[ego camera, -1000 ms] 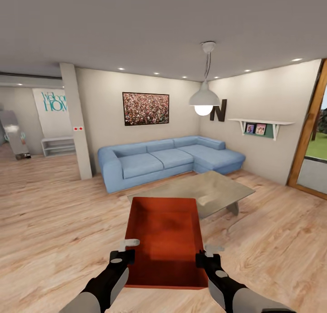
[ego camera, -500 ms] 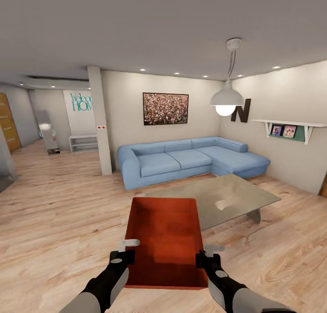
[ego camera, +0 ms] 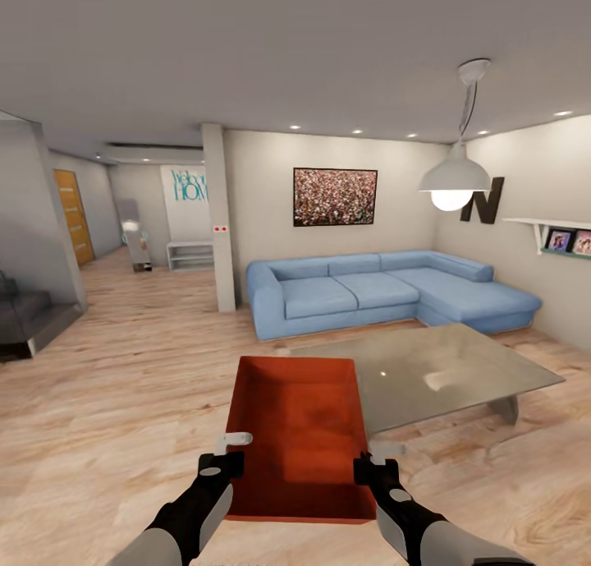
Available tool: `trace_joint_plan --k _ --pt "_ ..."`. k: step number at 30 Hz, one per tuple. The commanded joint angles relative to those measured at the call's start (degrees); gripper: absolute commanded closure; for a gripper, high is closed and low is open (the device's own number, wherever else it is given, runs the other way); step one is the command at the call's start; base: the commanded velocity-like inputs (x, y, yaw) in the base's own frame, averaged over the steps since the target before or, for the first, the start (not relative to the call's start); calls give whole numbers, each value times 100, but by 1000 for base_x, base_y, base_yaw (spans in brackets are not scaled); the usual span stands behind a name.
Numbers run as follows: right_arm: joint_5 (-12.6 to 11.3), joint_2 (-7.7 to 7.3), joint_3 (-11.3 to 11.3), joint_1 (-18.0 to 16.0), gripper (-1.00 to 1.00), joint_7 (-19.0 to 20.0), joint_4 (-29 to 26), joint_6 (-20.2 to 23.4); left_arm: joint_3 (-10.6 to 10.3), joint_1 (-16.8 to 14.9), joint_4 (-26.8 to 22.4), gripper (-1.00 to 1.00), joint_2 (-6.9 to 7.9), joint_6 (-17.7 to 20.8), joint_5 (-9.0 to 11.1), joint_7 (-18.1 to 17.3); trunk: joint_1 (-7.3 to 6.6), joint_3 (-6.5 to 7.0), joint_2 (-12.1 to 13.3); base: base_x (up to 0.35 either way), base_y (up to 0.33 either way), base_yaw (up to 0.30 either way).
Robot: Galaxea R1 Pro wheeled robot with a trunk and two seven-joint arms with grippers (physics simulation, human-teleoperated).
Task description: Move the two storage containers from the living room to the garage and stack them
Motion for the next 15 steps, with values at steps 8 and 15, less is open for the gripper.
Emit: trace_joint_plan --k 8,15 --pt "24 -23 198 1 100 14 -10 -149 457 -6 -7 100 24 38 75 68 1 -1 -3 0 0 279" --pt "24 -23 198 1 100 14 -10 -149 458 -4 -8 100 25 38 74 68 1 -1 -3 0 0 279"
